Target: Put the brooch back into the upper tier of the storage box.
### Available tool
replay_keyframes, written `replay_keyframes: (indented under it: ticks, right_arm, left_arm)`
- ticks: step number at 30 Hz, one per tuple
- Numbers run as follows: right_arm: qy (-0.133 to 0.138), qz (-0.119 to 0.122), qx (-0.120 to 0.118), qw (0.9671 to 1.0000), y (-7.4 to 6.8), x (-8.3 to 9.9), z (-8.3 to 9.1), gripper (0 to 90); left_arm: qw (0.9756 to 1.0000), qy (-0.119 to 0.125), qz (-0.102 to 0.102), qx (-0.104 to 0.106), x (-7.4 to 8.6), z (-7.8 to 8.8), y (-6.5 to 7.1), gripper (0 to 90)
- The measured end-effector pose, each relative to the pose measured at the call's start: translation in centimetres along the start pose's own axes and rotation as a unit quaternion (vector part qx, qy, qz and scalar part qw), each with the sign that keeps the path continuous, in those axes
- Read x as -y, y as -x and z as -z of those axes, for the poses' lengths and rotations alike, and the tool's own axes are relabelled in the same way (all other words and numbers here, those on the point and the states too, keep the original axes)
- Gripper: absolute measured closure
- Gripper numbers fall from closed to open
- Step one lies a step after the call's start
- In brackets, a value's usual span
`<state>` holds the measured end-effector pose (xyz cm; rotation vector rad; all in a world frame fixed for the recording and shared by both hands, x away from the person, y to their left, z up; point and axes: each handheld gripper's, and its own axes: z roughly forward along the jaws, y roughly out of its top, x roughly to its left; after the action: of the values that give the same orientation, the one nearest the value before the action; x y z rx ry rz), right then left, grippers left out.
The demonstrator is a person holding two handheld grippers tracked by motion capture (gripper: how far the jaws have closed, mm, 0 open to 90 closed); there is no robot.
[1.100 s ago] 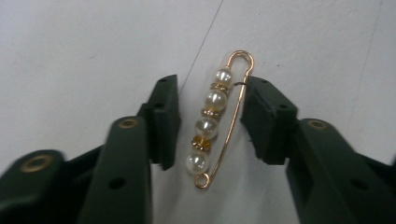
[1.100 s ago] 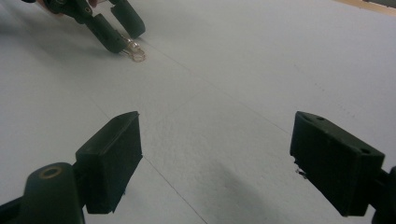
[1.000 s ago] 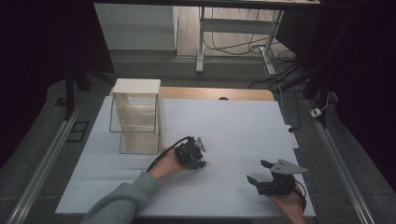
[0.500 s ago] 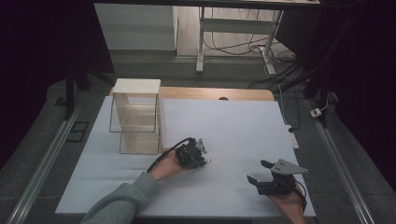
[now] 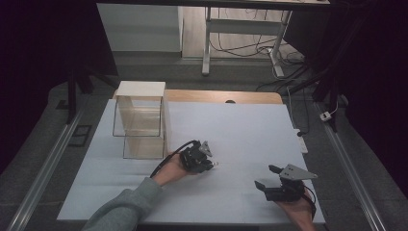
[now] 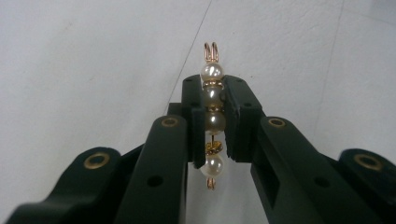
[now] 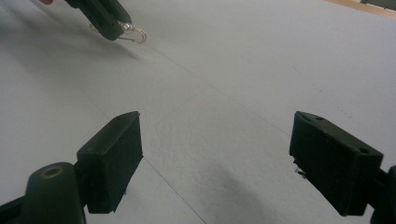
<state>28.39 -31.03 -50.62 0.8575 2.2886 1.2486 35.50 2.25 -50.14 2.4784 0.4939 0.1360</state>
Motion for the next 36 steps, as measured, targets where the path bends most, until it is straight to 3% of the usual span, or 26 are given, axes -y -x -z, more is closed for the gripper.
replay_keyframes:
  ticks: [20,36]
  right_arm:
    - [-0.001,0.002,0.002,1.0000,-0.1,0.0,0.1,16.7]
    - [0.001,0.003,0.001,1.0000,-0.1,-0.1,0.1,16.7]
  left_arm:
    - [0.9981,0.060,-0.001,0.009,-0.5,3.2,0.7,78.9]
    - [0.9941,0.109,-0.003,0.003,-0.9,6.7,1.1,78.8]
